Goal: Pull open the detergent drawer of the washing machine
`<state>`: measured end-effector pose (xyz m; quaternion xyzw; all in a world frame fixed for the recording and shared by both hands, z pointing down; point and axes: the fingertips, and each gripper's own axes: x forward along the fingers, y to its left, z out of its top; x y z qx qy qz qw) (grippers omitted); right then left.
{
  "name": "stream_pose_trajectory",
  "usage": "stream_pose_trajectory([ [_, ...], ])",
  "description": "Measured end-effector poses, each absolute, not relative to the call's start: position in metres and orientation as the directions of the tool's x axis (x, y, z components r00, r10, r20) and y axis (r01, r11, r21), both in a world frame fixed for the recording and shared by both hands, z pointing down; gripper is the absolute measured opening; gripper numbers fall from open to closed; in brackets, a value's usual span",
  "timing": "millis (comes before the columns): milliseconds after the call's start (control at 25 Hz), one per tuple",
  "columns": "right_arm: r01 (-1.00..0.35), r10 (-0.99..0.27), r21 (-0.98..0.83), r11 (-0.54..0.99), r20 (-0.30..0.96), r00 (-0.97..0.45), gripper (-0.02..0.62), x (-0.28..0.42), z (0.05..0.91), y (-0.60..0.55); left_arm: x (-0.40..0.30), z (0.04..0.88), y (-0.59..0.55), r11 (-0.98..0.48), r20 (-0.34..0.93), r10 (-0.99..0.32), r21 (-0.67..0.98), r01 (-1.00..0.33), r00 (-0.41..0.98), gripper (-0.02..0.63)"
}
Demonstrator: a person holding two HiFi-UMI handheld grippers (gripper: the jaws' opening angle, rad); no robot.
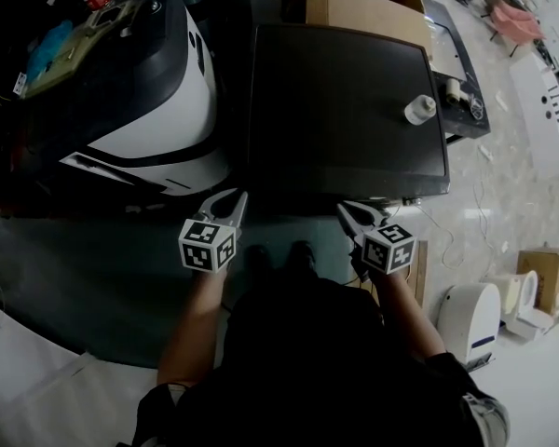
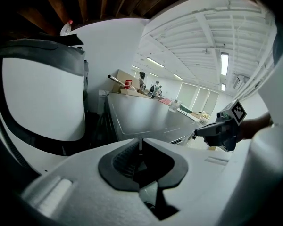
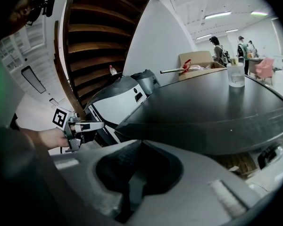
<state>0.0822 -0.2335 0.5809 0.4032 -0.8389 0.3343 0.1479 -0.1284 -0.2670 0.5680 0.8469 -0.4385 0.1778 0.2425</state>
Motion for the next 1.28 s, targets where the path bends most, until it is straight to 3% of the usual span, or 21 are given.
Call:
stream_pose_trajectory([
  [120,-0.790,-0.581,-0.431,0.436,0.535,-0.613,0.031,0.086,0.589,-0.230,-0.129,0.586,-0.263,-0.484,0.542,-0.635,0.276,-0.830,0.551,0.033],
  [200,-0.805,-0.585,-0.422,0.418,0.552,-0.594,0.071,0.091,0.596,-0.228,-0.129,0.599,-0.261,-0.478,0.567,-0.615,0.285,-0.831,0.548,0.129],
  [440,-0.849,-0.596,-0.389,0.359,0.605,-0.529,0.177,0.109,0.616,-0.225,-0.130,0.618,-0.265,-0.472,0.597,-0.602,0.269,-0.839,0.530,0.164],
  [1280,-0.881,-0.589,-0.361,0.306,0.655,-0.473,0.202,0.135,0.632,-0.240,-0.122,0.636,-0.279,-0.465,0.631,-0.576,0.268,-0.843,0.519,0.176],
])
